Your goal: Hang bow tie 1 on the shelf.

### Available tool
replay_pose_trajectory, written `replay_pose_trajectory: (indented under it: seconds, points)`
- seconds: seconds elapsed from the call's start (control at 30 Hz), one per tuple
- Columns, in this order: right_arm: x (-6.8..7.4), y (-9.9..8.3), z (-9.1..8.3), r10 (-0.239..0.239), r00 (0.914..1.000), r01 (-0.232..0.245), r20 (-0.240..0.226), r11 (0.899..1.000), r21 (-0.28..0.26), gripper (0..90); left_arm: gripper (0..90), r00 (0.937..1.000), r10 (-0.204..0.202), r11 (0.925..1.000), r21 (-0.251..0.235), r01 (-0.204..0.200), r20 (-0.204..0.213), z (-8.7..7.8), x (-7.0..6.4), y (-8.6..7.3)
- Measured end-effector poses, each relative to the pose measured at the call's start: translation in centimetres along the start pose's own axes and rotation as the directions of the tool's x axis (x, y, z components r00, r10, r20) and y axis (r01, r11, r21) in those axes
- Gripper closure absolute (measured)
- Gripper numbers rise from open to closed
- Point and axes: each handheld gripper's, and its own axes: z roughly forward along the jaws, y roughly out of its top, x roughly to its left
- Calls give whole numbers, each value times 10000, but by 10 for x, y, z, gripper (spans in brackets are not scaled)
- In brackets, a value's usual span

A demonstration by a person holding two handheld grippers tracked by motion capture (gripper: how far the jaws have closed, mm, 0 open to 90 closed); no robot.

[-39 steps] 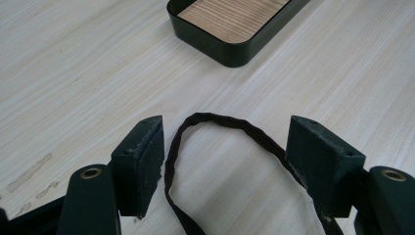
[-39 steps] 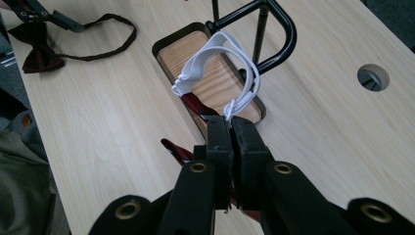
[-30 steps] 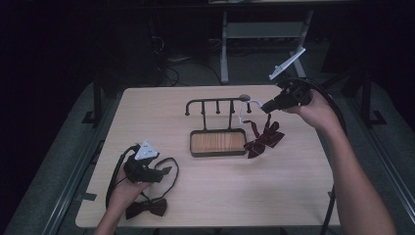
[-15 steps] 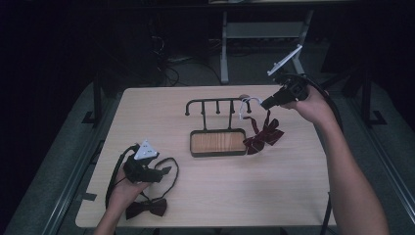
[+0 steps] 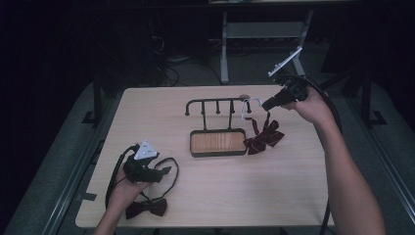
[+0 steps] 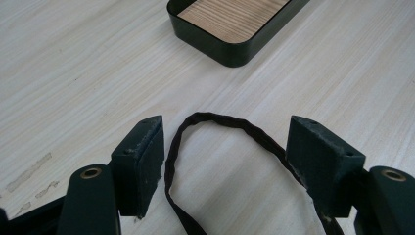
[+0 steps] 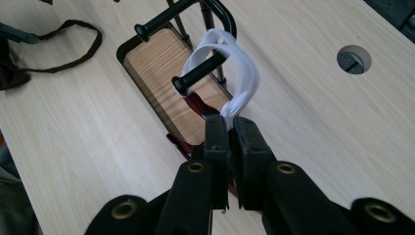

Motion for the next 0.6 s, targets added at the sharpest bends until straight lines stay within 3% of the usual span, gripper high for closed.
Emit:
replay_pose_trajectory:
  seconds: [0.6]
  points:
    - [-1, -11, 6, 6, 9992, -5, -397, 10000, 3, 806, 311, 10000, 55, 9999, 103, -55, 24, 0, -1, 0]
